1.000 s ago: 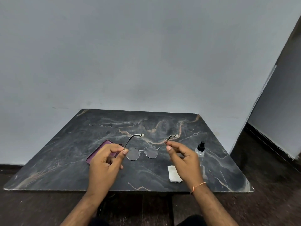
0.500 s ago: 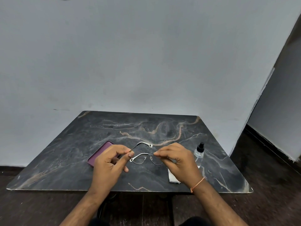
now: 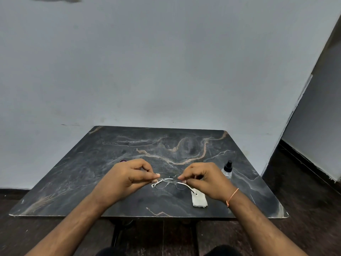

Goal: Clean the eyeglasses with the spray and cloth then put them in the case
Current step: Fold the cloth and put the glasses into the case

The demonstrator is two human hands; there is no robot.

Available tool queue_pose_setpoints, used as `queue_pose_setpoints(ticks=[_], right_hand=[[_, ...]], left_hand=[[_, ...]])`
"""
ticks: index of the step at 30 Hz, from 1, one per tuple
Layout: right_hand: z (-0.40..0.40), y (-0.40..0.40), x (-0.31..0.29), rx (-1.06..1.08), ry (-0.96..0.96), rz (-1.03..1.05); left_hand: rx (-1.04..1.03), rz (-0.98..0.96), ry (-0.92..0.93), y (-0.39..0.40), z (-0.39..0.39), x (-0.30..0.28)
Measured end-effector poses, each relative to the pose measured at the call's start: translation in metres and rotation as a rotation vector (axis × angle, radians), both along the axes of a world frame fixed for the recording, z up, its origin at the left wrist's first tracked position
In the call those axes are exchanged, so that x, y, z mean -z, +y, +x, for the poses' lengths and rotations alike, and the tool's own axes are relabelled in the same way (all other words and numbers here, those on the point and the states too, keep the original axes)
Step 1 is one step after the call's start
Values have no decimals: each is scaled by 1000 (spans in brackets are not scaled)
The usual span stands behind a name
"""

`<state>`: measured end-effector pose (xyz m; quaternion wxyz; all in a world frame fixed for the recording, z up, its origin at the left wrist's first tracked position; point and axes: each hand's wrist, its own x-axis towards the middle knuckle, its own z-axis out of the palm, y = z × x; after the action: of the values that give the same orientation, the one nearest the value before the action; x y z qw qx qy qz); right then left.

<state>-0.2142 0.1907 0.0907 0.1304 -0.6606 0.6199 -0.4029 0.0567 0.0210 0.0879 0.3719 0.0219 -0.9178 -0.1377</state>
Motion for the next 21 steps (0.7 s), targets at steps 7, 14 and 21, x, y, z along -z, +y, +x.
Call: queue_pose_setpoints(ticks=[7, 14, 21], right_hand=[[-10, -17, -3, 4, 74, 255], [-10, -44, 12, 114, 362, 270], [-11, -60, 40, 196, 718, 167]], left_hand=[[-7, -152, -244, -8, -5, -2], [-144, -161, -283, -21, -31, 29], [-334, -98, -256, -36, -59, 65]])
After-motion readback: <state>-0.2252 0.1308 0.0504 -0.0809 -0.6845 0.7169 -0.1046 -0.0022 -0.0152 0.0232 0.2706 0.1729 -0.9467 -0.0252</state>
